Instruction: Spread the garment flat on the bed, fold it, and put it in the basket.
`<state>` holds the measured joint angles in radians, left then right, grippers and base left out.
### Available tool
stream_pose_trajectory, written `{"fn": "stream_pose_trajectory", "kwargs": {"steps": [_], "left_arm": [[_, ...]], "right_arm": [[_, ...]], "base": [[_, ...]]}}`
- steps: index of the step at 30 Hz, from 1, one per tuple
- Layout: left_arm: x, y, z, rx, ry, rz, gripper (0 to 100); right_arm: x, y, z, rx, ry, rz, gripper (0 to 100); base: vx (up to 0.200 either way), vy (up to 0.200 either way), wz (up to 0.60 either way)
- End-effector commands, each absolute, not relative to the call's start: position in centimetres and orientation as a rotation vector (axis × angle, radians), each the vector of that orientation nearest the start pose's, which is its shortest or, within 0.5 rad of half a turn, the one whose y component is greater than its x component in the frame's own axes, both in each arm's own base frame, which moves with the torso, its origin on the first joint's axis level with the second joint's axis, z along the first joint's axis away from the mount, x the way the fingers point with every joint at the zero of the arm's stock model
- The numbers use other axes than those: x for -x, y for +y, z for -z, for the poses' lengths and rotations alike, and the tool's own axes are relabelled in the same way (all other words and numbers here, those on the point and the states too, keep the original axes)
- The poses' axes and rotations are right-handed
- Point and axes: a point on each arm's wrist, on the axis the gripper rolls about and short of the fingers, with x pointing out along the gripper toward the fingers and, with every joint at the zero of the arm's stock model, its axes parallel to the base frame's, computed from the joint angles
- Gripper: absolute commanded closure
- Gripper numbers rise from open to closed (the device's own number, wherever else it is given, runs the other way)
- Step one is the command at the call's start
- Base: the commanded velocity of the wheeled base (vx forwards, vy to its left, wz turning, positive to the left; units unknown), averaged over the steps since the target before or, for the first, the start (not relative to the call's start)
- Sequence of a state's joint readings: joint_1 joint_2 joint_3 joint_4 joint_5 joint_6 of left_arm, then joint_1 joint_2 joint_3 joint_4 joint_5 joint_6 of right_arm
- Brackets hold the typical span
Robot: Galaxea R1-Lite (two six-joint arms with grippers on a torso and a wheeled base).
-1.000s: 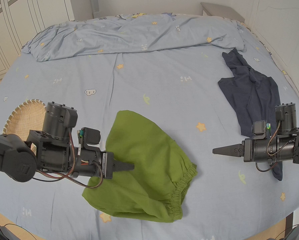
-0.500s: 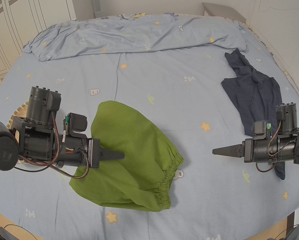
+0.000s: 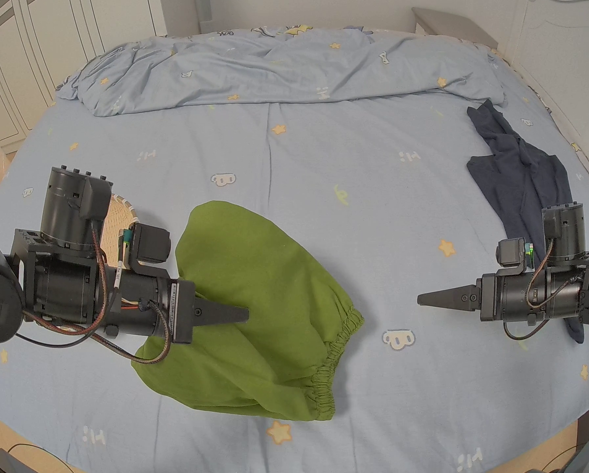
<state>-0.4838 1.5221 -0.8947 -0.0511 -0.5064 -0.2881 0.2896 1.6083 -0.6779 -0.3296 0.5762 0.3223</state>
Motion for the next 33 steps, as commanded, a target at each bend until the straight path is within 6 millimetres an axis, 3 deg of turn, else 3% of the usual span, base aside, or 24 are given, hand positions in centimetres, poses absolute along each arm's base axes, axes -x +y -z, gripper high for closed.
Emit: {"fn": "stream_pose_trajectory", "kwargs": {"steps": [1,9,16,19,28,33], "left_arm": [[-22.0,-12.8,-20.4,0.261,0.735,0.871,100],[-21.2,-12.9,-19.7,0.194,0.721,0.901,100],[-20.1,-12.0,-21.9,0.173,0.588,0.921,100],[-20.7,-10.9,-23.4,0.163,0.512,0.888,100],[-22.5,-7.6,-25.2,0.121,0.349,0.793,100],[-23.1,-4.2,-27.2,0.152,0.199,0.722,100]], "right_arm": [[-24.3,8.5,-14.9,-0.380,0.743,-0.734,0],[-24.3,8.5,-14.8,-0.382,0.749,-0.732,0],[-24.3,8.4,-15.2,-0.384,0.734,-0.730,0],[-24.3,8.3,-15.2,-0.385,0.732,-0.727,0],[-24.1,8.5,-15.1,-0.382,0.738,-0.733,0],[-24.1,8.5,-15.1,-0.381,0.739,-0.733,0]], "base": [[0.000,0.200,0.00],[0.000,0.150,0.00],[0.000,0.000,0.00],[0.000,0.000,0.00],[0.000,0.000,0.00],[0.000,0.000,0.00]]}}
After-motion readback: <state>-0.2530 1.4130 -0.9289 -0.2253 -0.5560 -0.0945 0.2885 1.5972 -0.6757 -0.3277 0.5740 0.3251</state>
